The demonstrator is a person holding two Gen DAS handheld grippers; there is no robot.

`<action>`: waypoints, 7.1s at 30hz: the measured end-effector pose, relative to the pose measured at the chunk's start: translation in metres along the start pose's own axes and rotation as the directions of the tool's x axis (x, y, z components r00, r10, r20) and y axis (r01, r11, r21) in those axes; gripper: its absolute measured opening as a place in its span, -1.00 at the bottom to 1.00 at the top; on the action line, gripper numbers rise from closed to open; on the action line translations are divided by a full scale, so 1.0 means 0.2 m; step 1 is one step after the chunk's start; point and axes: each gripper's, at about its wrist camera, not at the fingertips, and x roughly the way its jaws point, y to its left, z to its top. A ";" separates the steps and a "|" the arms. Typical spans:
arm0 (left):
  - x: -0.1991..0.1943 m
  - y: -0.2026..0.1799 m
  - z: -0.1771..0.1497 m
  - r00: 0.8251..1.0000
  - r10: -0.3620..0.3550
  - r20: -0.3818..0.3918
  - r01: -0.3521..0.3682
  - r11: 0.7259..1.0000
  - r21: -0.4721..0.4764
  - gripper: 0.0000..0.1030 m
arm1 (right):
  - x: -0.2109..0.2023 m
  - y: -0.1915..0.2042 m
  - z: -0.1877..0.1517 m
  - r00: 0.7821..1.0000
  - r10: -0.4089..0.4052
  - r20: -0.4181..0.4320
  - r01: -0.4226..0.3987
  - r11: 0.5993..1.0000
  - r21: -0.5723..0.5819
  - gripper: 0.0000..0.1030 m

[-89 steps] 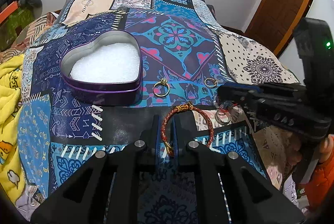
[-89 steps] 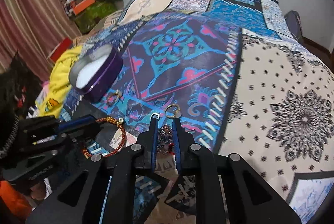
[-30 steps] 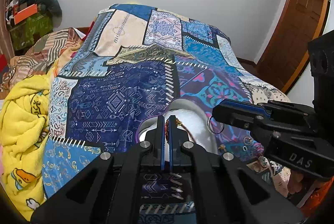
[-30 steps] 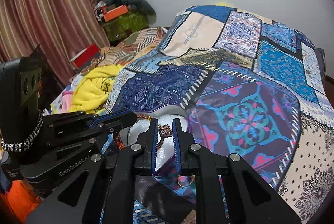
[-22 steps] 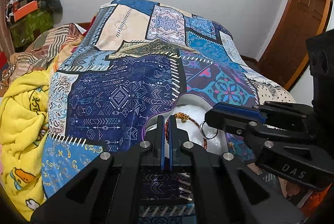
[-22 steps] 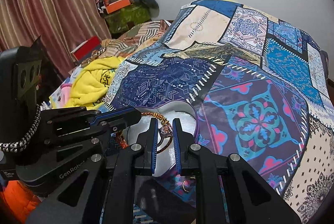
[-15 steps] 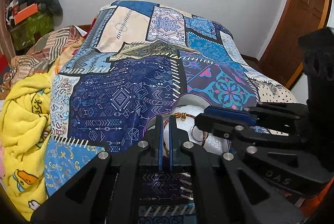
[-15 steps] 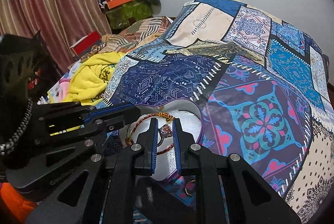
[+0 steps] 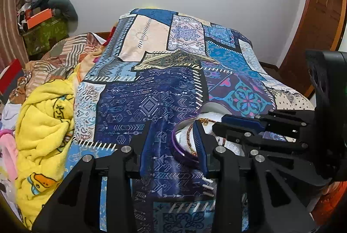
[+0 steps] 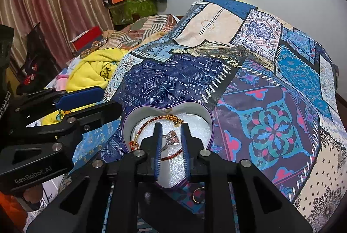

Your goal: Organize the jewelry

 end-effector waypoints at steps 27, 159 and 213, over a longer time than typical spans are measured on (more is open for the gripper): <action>-0.20 -0.27 -0.03 1.000 -0.020 -0.001 0.020 0.997 0.068 -0.08 | -0.49 -0.17 -0.17 0.987 -0.138 0.083 0.130 0.987 0.097 -0.32; 0.04 -0.65 -0.36 0.956 -0.164 -0.243 0.201 0.970 0.137 -0.62 | -0.44 -0.35 -0.50 0.994 -0.023 -0.107 0.039 0.988 0.149 -0.68; 0.19 -0.64 -0.29 0.962 -0.179 -0.207 0.209 0.968 0.137 -0.61 | -0.15 -0.51 -0.42 0.989 -0.040 -0.140 0.054 0.994 0.099 -0.67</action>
